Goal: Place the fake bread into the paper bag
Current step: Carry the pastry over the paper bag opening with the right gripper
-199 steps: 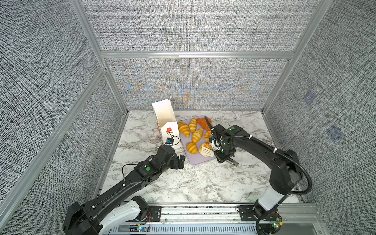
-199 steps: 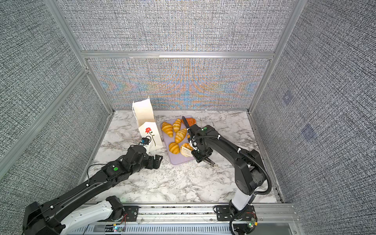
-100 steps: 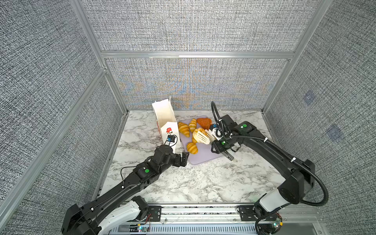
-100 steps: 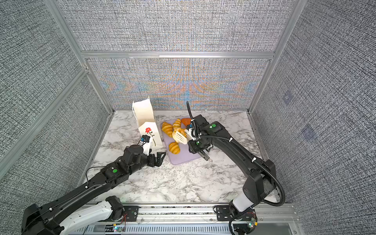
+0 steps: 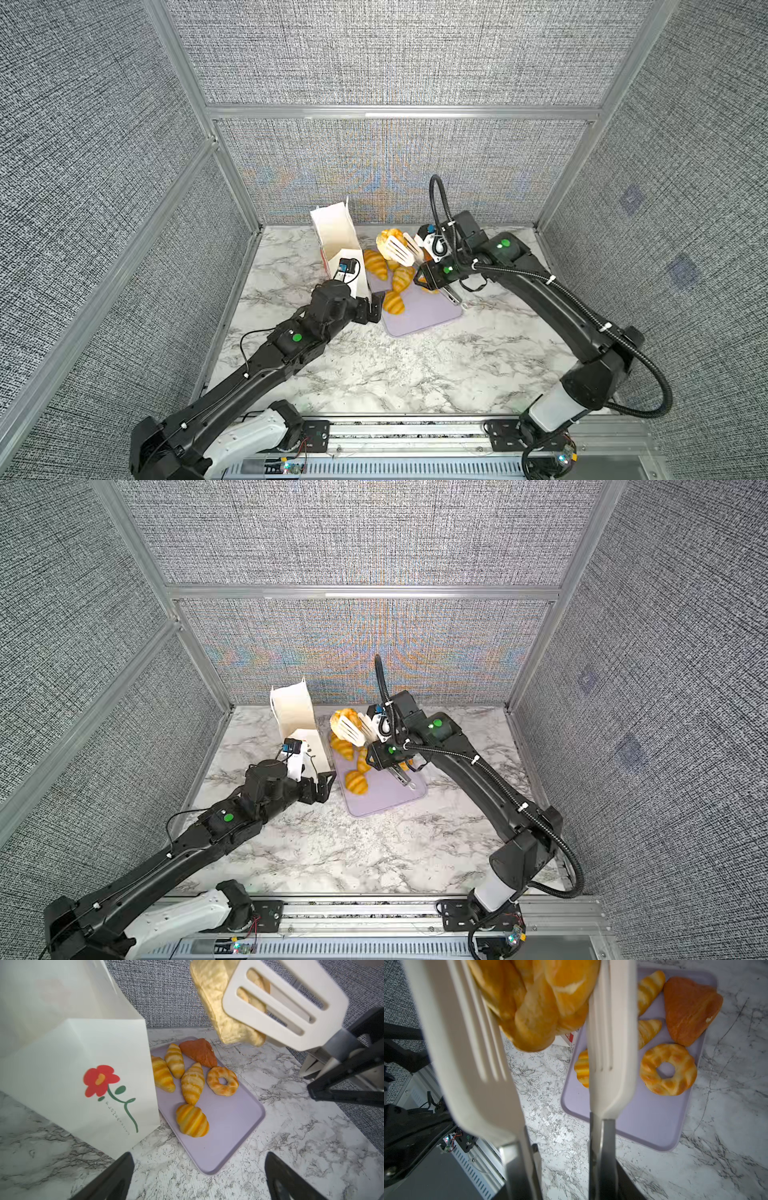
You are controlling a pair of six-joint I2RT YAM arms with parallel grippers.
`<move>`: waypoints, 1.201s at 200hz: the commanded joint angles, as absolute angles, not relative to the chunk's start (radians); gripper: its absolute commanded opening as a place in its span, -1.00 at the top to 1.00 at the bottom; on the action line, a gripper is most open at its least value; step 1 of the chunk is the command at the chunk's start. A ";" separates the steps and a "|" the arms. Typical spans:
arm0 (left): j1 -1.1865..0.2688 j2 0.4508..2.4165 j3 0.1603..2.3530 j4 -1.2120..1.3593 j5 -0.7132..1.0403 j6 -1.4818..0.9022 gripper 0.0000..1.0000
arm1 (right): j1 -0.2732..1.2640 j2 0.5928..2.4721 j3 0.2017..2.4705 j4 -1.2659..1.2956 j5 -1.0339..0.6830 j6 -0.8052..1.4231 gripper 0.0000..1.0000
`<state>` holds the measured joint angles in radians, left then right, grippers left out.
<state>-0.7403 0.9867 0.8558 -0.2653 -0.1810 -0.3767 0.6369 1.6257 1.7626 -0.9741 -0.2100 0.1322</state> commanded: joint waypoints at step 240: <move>-0.541 0.799 0.871 -0.532 -0.318 -0.411 -0.99 | 0.807 2.067 2.325 -0.934 -0.100 0.179 0.01</move>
<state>-0.5430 0.7948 0.8707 -0.5003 -0.2966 -0.4011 0.7986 2.0563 2.3028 -0.9283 -0.1333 0.1940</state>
